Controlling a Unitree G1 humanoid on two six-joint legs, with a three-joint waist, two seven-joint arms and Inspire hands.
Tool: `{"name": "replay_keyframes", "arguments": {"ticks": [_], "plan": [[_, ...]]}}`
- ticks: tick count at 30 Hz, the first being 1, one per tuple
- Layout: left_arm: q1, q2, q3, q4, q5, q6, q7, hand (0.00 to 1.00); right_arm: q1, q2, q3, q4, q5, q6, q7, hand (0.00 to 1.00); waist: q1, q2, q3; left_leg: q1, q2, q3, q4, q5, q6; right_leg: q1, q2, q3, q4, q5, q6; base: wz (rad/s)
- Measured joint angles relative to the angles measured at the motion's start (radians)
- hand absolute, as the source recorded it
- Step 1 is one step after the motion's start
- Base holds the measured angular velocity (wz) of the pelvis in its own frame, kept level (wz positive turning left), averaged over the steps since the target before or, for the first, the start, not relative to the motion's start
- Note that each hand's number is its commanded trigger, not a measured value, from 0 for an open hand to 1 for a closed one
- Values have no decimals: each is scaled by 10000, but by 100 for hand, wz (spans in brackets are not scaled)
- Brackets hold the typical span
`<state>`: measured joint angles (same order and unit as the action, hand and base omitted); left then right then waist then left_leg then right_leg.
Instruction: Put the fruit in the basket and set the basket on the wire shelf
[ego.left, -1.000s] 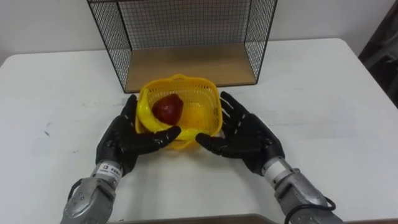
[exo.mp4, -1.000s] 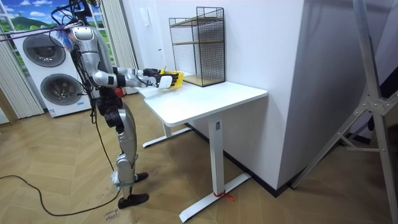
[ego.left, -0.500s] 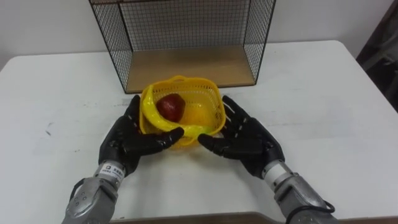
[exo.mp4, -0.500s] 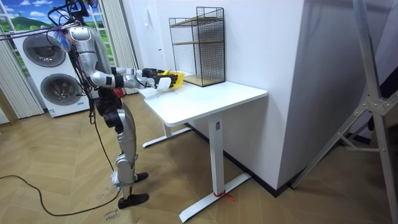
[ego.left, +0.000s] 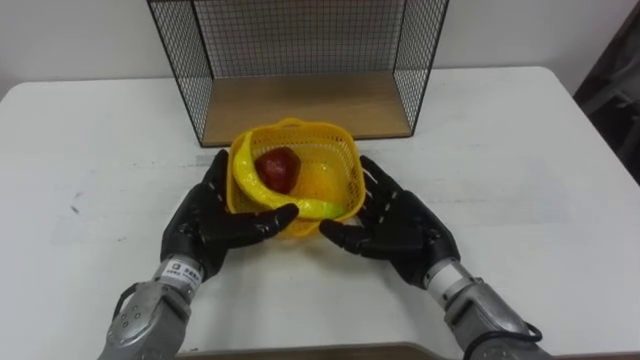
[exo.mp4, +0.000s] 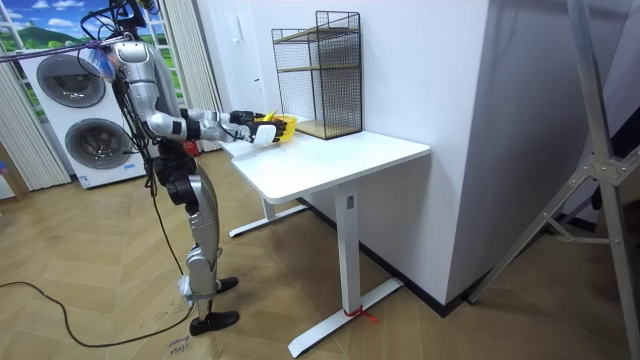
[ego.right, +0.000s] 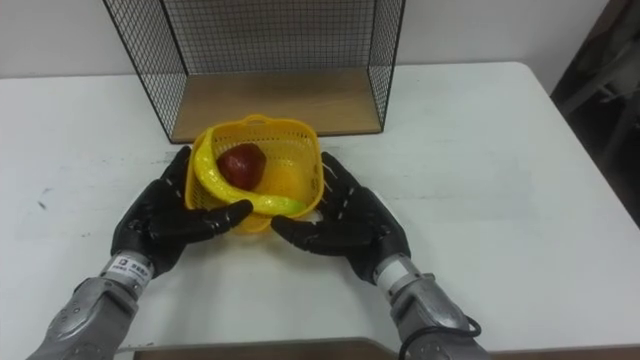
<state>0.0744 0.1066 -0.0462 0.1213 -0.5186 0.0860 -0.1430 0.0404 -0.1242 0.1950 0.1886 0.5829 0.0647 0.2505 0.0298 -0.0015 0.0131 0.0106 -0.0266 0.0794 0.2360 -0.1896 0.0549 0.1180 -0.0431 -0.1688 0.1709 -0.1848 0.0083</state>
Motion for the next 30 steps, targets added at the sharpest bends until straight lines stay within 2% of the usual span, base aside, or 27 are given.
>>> {"name": "replay_keyframes", "arguments": {"ticks": [7, 16, 25, 30], "plan": [[0, 16, -242, -9, 8, -41, -1, 0, -117, -10, 18, -1, -2, -2, -225, 0, 10, -2, 0, -12, -1, -20, 3, 0, 0, -25, 3, 1, 0, 0, 1, 0], [0, 56, -375, -12, 46, -110, -1, 0, -118, -8, 174, -3, -91, -224, -577, 0, -3, 11, 4, -1, -2, -14, 2, 1, -1, -29, 6, 0, -15, 1, 1, 0], [-2, 42, -572, -47, 54, -111, 13, 0, -424, 9, 236, -10, -1025, -228, -1224, 0, -44, 11, 4, 2, -3, -4, -13, 1, -1, -5, 3, 3, -12, 1, 1, 0], [-101, 29, -572, -47, 292, -108, 28, 0, -758, 14, 197, -35, -1634, -227, -1388, 0, -215, 9, 12, 5, -1, -9, 15, 1, -1, -2, 0, 34, -8, 0, 1, 0]]}}
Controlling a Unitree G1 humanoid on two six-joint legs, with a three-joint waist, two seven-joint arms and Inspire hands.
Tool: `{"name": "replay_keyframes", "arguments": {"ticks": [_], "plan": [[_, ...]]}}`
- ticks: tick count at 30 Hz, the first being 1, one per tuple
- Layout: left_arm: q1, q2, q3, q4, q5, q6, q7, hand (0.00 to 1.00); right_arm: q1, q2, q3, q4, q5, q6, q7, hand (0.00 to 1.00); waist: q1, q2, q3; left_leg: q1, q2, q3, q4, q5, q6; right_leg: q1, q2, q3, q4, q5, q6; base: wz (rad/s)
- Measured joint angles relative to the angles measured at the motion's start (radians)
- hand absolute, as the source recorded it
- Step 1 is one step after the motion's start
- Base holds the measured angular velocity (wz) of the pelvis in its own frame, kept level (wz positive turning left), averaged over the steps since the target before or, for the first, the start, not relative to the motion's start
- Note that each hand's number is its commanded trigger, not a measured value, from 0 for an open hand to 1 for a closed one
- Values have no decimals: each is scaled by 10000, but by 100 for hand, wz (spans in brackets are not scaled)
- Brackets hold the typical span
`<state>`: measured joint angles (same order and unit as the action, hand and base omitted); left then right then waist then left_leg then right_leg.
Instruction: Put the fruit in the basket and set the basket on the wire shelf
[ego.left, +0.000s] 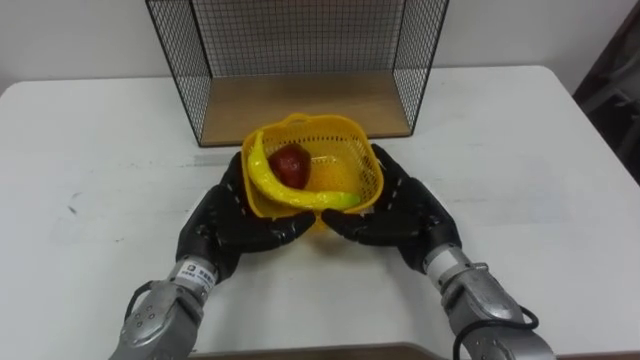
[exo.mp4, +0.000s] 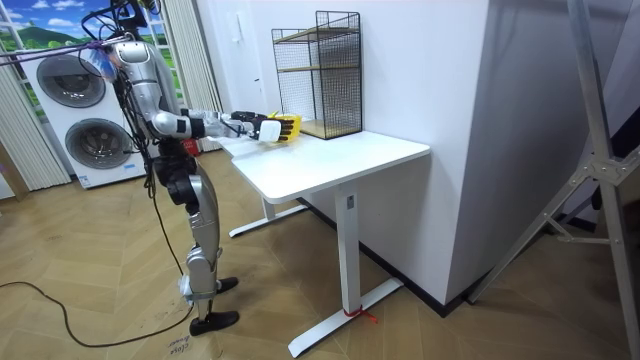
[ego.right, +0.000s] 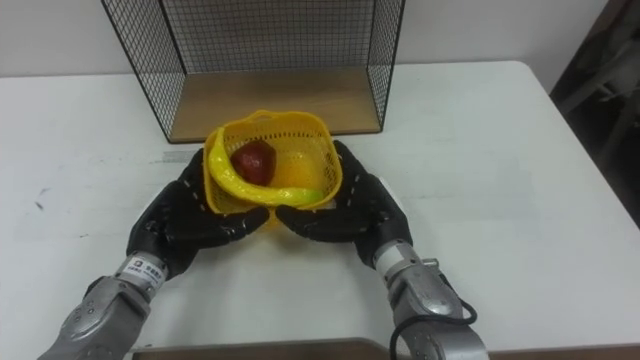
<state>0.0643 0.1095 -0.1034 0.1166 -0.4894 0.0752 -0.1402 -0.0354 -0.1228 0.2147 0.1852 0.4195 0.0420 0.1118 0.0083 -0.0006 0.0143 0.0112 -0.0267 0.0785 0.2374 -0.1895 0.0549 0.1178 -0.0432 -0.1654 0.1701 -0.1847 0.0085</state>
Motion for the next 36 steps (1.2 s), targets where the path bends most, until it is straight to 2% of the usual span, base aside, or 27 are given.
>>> {"name": "replay_keyframes", "arguments": {"ticks": [7, 12, 15, 19, 25, 36], "plan": [[-308, -5, 18, 0, 136, 1, 1, 0, -210, -11, -97, -4, -238, 0, -73, 0, -39, -34, 33, 11, 2, 7, -3, 0, 0, 8, 2, 24, 6, 0, 0, 0], [-309, -27, 20, 2, 132, 1, 6, 0, -210, -9, -113, -4, -308, 0, -113, 0, -63, -131, 114, 3, 7, 12, -7, 0, 0, 1, 3, 21, 9, -1, 0, 0], [-320, -27, 33, 1, 137, 1, 10, 0, -217, 14, -127, -15, -328, 0, -113, 0, -63, -158, 125, -15, 7, 22, -14, 0, 0, -49, 2, 44, 18, -1, 0, 0], [-475, -77, 70, 0, 138, 1, 20, 0, -222, 75, -217, -98, -330, 0, -113, 0, -58, -218, 99, -9, 9, 35, -20, 0, 0, -68, 8, 102, 19, -1, 0, 0], [-1043, -113, 171, -1, 116, -1, 20, 0, -269, 167, -543, -172, -307, 0, -102, 0, -43, -373, 18, 38, 21, 82, -20, 0, 0, -57, 12, 211, 18, -1, 0, -4], [-1146, -260, 240, -54, 19, -2, 58, 0, -272, 163, -612, -599, -317, 0, -152, 0, -37, -380, 12, 92, 83, 141, 23, -7, -12, -2, 62, 249, 35, 5, -10, -2]]}}
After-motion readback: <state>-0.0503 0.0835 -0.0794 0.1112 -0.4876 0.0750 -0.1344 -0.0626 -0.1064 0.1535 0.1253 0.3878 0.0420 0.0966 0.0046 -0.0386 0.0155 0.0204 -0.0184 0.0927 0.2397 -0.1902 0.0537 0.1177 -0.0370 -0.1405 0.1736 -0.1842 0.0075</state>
